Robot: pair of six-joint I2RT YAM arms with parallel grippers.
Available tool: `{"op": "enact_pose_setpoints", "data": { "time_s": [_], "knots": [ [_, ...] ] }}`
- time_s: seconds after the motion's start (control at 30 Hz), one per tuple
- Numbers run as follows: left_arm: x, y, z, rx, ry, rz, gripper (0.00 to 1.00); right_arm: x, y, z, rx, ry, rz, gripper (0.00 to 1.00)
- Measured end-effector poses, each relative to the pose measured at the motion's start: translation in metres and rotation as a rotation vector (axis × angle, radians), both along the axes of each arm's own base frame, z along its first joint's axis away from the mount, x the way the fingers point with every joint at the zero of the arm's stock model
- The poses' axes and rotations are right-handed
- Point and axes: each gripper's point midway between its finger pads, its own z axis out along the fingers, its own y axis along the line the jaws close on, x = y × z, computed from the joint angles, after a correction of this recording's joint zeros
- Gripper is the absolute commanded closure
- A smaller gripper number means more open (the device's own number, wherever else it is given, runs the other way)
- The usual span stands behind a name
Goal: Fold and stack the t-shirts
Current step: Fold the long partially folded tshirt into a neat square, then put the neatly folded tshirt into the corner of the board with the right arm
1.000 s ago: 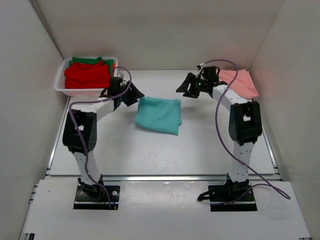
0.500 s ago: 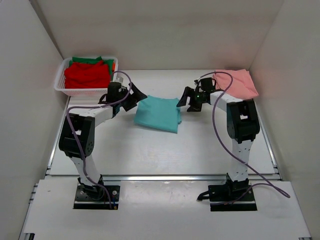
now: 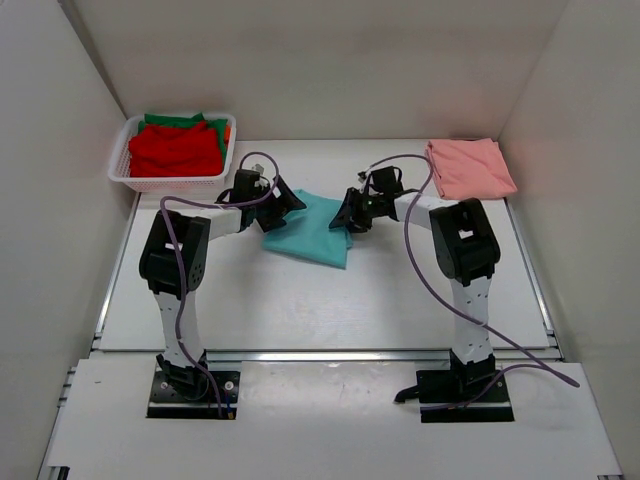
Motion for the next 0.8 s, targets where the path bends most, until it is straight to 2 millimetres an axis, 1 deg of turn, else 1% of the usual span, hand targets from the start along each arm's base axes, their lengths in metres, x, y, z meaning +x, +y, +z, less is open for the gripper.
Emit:
{"op": "enact_pose_setpoints", "data": {
  "time_s": [0.03, 0.07, 0.1, 0.2, 0.27, 0.33, 0.4, 0.47, 0.57, 0.6, 0.67, 0.73, 0.8],
  "knots": [
    [0.000, 0.000, 0.000, 0.000, 0.000, 0.001, 0.01, 0.000, 0.002, -0.003, 0.013, 0.014, 0.000, 0.70],
    [0.000, 0.000, 0.000, -0.002, 0.001, 0.002, 0.01, 0.000, 0.003, -0.007, 0.032, 0.034, -0.001, 0.79],
    [0.000, 0.000, 0.000, -0.003, 0.000, 0.003, 0.01, 0.000, 0.003, -0.011, 0.055, 0.055, -0.002, 1.00],
    [0.000, 0.001, 0.001, -0.013, -0.004, 0.007, 0.01, 0.004, -0.002, -0.015, 0.121, 0.108, -0.007, 1.00],
    [-0.001, 0.004, 0.002, -0.027, -0.006, 0.012, 0.01, 0.014, -0.009, -0.013, 0.139, 0.112, -0.005, 1.00],
    [-0.006, 0.007, 0.004, -0.039, 0.001, 0.010, 0.01, 0.036, -0.022, -0.005, 0.106, 0.078, 0.009, 1.00],
    [-0.013, 0.012, 0.007, -0.045, 0.011, 0.011, 0.01, 0.068, -0.036, 0.010, 0.040, -0.021, 0.025, 1.00],
    [-0.020, 0.020, 0.010, -0.042, 0.020, 0.021, 0.01, 0.095, -0.056, 0.031, -0.071, -0.154, 0.040, 1.00],
    [-0.026, 0.031, 0.018, -0.040, 0.017, 0.037, 0.01, 0.126, -0.091, 0.060, -0.256, -0.347, 0.051, 1.00],
    [-0.026, 0.034, 0.022, -0.040, 0.009, 0.041, 0.01, 0.131, -0.104, 0.066, -0.324, -0.394, 0.052, 1.00],
    [-0.027, 0.037, 0.031, -0.042, -0.006, 0.041, 0.02, 0.136, -0.131, 0.070, -0.467, -0.460, 0.055, 1.00],
    [-0.028, 0.037, 0.037, -0.041, -0.019, 0.031, 0.01, 0.139, -0.157, 0.069, -0.590, -0.494, 0.058, 1.00],
    [-0.031, 0.038, 0.039, -0.039, -0.023, 0.019, 0.01, 0.142, -0.178, 0.067, -0.669, -0.506, 0.065, 1.00]
  ]
}}
